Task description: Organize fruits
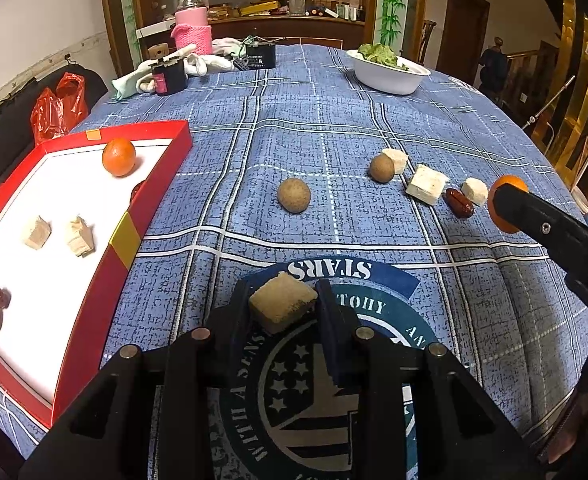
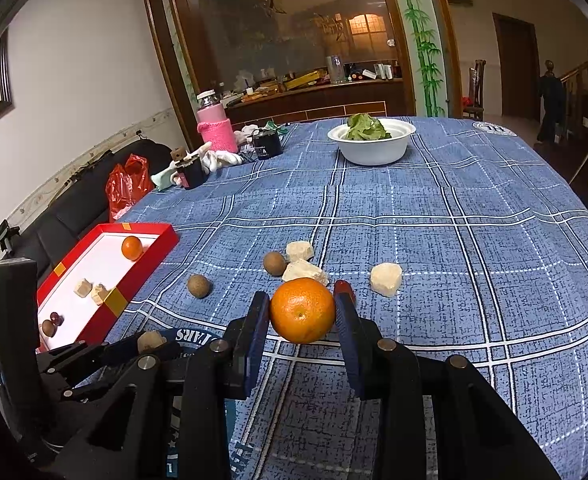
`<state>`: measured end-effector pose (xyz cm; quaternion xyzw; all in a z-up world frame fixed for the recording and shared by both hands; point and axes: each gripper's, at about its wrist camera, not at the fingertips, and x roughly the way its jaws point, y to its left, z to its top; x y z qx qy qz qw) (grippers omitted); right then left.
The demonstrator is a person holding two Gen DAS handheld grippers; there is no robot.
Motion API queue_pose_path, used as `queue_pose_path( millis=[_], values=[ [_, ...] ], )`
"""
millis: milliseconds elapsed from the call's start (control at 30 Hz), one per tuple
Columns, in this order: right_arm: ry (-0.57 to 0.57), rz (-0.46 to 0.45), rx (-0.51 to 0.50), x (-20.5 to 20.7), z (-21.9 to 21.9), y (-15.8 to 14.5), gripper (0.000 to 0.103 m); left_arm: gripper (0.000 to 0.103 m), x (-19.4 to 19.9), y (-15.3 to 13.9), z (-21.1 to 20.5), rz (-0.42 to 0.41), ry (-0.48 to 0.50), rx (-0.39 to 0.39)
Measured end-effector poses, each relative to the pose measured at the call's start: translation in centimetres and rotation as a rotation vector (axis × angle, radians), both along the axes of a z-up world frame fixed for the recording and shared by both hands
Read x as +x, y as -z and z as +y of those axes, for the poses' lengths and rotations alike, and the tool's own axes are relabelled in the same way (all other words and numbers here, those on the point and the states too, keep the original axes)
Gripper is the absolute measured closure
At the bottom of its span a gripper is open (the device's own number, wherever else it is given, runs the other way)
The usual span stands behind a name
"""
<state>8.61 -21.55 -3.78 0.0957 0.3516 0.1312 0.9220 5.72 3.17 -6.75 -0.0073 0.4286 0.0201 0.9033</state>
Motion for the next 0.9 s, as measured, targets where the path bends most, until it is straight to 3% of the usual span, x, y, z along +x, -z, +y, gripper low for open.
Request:
queue_pose_path(
  millis=[900],
  values=[
    [0.018, 0.007, -0.036, 0.13, 0.24, -0.02, 0.068, 0.073, -0.31, -0.01, 0.18, -0.012, -0.011, -0.016]
  ],
)
